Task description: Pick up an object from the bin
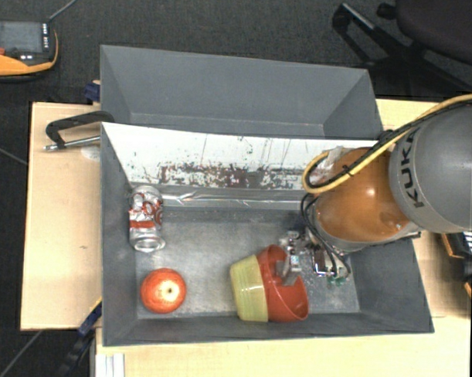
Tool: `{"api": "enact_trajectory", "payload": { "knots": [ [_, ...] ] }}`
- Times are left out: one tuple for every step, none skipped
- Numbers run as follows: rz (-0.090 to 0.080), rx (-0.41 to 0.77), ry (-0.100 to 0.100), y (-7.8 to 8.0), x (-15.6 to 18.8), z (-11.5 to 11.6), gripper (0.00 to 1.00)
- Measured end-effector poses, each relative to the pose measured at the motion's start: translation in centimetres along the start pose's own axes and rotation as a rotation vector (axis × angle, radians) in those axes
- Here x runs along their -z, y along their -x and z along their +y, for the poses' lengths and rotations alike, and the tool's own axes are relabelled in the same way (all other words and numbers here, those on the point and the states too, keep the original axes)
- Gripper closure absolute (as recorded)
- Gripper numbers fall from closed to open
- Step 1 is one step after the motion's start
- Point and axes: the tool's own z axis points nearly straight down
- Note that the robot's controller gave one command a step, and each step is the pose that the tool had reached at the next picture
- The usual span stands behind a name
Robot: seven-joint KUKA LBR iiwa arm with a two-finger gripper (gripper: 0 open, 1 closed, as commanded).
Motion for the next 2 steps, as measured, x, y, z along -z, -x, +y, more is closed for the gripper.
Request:
{"api": "enact_trajectory", "payload": {
  "knots": [
    [-0.015,0.027,0.001,3.4,8.6,2.4,1.00],
    [-0.024,0.003,0.003,4.6,11.4,2.1,1.00]
  ]
}}
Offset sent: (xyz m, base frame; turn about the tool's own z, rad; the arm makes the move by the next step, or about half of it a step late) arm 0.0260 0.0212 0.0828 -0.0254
